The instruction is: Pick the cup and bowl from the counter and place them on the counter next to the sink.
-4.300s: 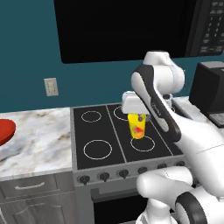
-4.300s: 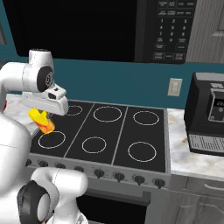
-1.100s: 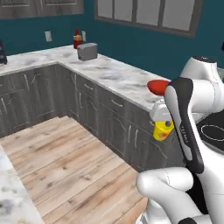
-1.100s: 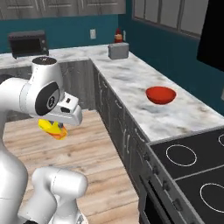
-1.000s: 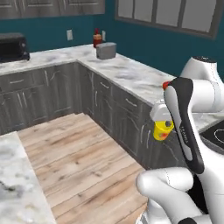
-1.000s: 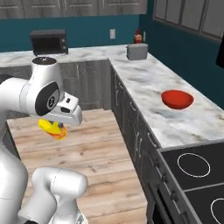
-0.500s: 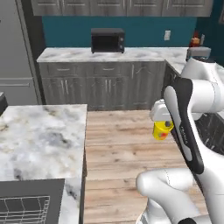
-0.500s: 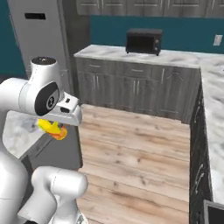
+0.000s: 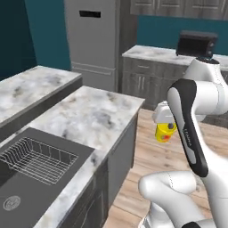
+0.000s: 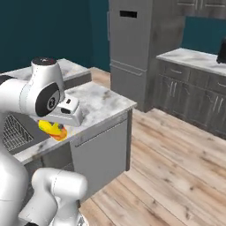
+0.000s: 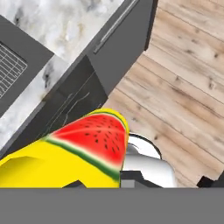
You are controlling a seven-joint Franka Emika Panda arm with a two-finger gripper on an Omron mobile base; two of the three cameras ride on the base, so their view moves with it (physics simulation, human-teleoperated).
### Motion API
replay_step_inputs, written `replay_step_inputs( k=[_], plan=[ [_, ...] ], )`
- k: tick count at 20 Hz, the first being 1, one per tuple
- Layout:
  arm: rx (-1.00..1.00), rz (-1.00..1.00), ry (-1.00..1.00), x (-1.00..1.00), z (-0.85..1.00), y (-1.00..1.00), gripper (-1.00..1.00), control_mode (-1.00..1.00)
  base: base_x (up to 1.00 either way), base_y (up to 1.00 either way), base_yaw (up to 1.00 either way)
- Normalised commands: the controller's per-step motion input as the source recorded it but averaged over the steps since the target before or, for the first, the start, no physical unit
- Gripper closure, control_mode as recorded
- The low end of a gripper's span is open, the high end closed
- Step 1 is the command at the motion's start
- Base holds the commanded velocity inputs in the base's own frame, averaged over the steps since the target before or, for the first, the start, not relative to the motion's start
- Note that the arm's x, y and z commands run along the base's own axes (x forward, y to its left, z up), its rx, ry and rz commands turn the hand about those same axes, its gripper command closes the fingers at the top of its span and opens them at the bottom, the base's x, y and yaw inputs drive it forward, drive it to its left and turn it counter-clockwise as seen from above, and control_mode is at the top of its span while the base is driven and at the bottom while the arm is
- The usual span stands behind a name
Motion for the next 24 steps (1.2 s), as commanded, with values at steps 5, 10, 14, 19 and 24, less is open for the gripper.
replay_step_inputs(
  k=[5,10,14,19,24],
  plan=[
    [0.00,0.00,0.00,0.00,0.00,0.00,1.00,1.00,-0.08,-0.42,0.75],
    [0.00,0.00,0.00,0.00,0.00,0.00,1.00,1.00,-0.01,-0.48,0.73],
    [0.00,0.00,0.00,0.00,0.00,0.00,1.00,1.00,0.17,-0.63,0.65],
    [0.00,0.00,0.00,0.00,0.00,0.00,1.00,1.00,0.96,-0.91,0.28],
    [0.00,0.00,0.00,0.00,0.00,0.00,1.00,1.00,0.57,-0.83,0.15]
  ],
)
